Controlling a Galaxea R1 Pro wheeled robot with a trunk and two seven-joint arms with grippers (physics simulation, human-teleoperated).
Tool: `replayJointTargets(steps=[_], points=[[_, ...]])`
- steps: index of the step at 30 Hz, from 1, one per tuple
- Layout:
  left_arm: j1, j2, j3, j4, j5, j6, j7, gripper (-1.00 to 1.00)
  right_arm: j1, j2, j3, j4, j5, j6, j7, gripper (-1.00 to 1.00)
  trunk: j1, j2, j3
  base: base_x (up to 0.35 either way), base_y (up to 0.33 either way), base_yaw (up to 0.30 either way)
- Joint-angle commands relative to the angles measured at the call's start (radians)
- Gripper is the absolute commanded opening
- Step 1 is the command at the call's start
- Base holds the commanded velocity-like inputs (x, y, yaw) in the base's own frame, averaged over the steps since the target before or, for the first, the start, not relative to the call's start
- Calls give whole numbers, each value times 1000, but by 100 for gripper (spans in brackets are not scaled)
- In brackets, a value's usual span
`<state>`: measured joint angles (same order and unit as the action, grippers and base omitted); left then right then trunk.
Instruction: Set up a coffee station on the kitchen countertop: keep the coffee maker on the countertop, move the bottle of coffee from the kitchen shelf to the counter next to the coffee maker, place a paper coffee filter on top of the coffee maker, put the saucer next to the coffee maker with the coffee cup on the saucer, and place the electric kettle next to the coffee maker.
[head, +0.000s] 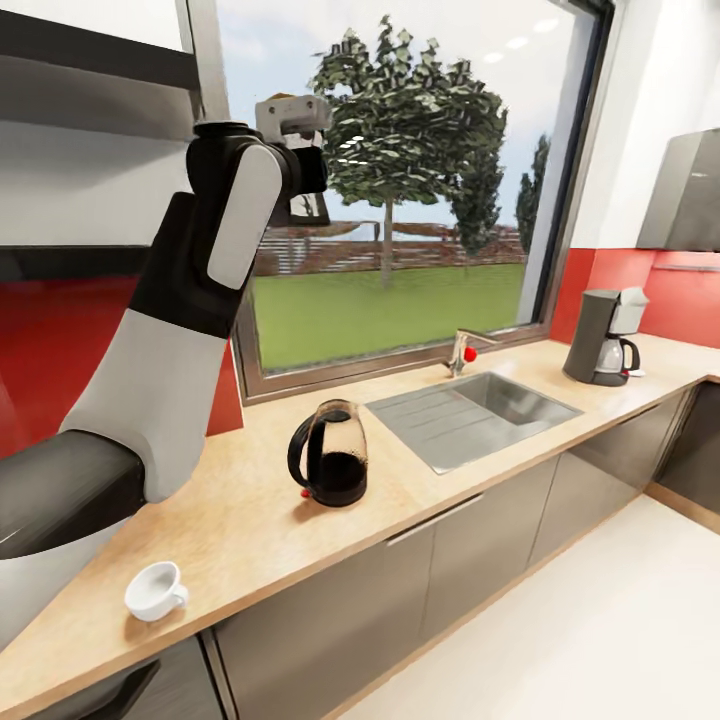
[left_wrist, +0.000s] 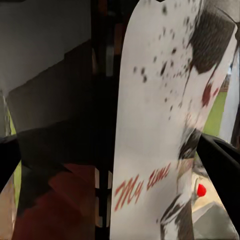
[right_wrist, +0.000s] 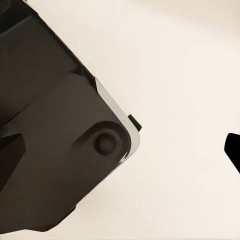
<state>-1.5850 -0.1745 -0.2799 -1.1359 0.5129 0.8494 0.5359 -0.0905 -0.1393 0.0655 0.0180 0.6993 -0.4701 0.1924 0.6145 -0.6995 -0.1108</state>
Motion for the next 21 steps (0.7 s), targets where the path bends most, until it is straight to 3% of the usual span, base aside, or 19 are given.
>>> replayJointTargets(steps=[1, 17, 21], points=[[-1, 0, 0, -1, 9, 2, 9, -100, -2, 0, 7, 2, -9, -4, 4, 100, 0, -2, -2, 0, 0, -286], [-1, 0, -2, -1, 16, 1, 6, -100, -2, 0, 7, 2, -9, -5, 4, 100, 0, -2, -2, 0, -2, -286], [-1, 0, -3, -1, 16, 0, 5, -100, -2, 0, 7, 2, -10, -5, 3, 100, 0, -2, -2, 0, -240, -139]])
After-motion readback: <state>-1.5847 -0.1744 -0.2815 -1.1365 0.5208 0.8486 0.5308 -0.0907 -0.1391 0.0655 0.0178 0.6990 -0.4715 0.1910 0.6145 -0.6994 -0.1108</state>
